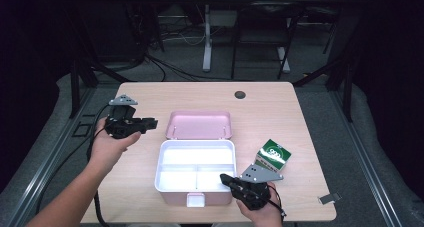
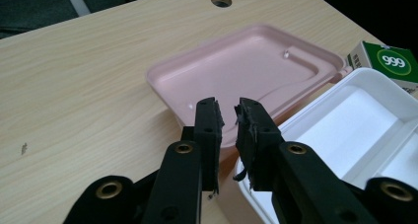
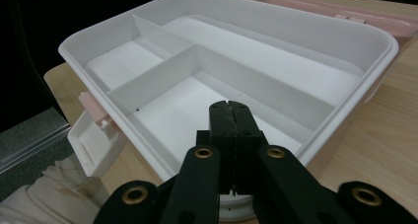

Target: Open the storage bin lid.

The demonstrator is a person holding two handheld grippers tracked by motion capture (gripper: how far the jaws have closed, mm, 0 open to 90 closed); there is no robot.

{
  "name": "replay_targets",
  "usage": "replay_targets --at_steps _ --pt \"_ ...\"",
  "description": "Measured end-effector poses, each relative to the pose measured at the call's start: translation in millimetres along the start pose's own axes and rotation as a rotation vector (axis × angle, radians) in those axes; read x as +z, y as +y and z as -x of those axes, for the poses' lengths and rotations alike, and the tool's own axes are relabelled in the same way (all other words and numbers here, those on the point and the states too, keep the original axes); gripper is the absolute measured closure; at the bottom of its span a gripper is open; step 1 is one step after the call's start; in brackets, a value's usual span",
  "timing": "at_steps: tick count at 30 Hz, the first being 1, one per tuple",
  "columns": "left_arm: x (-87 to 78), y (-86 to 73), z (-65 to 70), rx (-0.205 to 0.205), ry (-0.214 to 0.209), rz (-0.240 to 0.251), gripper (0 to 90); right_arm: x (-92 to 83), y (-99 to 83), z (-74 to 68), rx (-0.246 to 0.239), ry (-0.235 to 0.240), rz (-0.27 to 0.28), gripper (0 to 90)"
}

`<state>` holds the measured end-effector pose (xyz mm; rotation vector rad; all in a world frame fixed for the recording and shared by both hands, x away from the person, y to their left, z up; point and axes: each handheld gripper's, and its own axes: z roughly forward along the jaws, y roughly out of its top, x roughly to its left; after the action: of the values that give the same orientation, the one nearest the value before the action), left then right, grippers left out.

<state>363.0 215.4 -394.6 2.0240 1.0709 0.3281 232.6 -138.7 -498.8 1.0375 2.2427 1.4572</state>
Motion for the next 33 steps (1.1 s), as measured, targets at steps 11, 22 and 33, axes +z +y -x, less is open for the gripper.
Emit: replay_targets --at_steps 11,22,33 --pt "-0.2 -5.0 -1.5 0.005 -0.022 -0.038 66.6 0.4 -0.6 0.0 -0.005 0.001 0.004 90.0" --pt "2.1 -7.4 5.3 0.163 -0.064 -0.198 59.4 0.1 -0.1 -0.7 -0.004 -0.002 -0.002 89.5" --pt "5.3 -12.6 14.0 0.404 -0.130 -0.398 65.4 0.0 0.5 -0.6 -0.004 0.001 -0.006 89.0"
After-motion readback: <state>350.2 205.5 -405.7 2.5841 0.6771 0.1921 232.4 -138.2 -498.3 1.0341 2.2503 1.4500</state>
